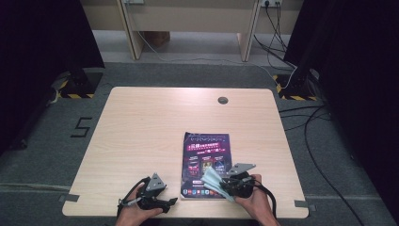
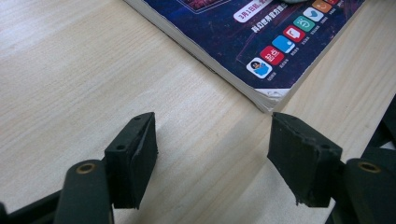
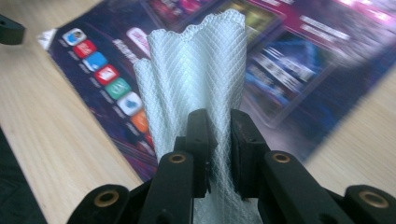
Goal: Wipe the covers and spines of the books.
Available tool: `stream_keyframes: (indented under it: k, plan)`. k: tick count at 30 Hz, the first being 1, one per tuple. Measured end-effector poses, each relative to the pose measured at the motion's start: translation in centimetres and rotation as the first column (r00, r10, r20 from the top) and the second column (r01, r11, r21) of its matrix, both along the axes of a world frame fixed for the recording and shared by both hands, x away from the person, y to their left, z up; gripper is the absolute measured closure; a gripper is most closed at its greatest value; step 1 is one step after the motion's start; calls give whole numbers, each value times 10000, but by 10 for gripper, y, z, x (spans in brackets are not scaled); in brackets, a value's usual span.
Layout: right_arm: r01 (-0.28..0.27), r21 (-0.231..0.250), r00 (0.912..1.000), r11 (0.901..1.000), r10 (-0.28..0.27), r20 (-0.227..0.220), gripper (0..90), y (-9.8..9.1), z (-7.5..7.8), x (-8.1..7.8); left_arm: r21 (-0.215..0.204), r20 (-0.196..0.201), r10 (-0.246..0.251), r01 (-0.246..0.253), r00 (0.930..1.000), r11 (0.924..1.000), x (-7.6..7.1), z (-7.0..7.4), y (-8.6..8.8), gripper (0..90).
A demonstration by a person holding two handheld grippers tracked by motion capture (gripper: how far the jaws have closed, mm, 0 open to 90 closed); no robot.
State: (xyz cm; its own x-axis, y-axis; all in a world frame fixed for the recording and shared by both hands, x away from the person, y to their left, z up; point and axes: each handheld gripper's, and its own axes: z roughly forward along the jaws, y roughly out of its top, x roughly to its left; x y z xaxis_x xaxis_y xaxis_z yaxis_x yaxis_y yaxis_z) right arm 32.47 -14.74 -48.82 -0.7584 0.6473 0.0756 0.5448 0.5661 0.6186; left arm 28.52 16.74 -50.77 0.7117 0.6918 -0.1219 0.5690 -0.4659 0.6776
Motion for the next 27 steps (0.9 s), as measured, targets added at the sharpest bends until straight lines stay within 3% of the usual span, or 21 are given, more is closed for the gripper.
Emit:
stream_keyframes:
  k: [6, 7, 12, 16, 21, 27]
  plan:
    - [-495, 40, 9988, 9988, 495, -33, 796, 23, -1, 0, -21, -9, 10, -10, 10000, 10000, 0, 0, 0, 315]
    - [-756, 51, 9971, 9971, 756, -18, 796, 34, -1, -1, -20, -13, 15, -15, 10000, 10000, 0, 0, 0, 315]
    - [-1337, 201, 9909, 9908, 1339, -109, 795, 59, -2, -3, -6, -2, 19, -19, 10000, 10000, 0, 0, 0, 313]
    - [-1563, 292, 9874, 9873, 1569, -192, 795, 73, -2, -5, 38, 6, 56, -56, 10000, 10000, 1, 0, 1, 306]
    - [-1725, 483, 9844, 9838, 1739, -265, 793, 79, -3, -6, 138, 36, 33, -33, 10000, 9999, 0, 0, 1, 302]
    - [-1672, 660, 9846, 9837, 1700, -405, 792, 70, -4, -4, 129, 16, 76, -76, 10000, 9999, 0, 0, 1, 302]
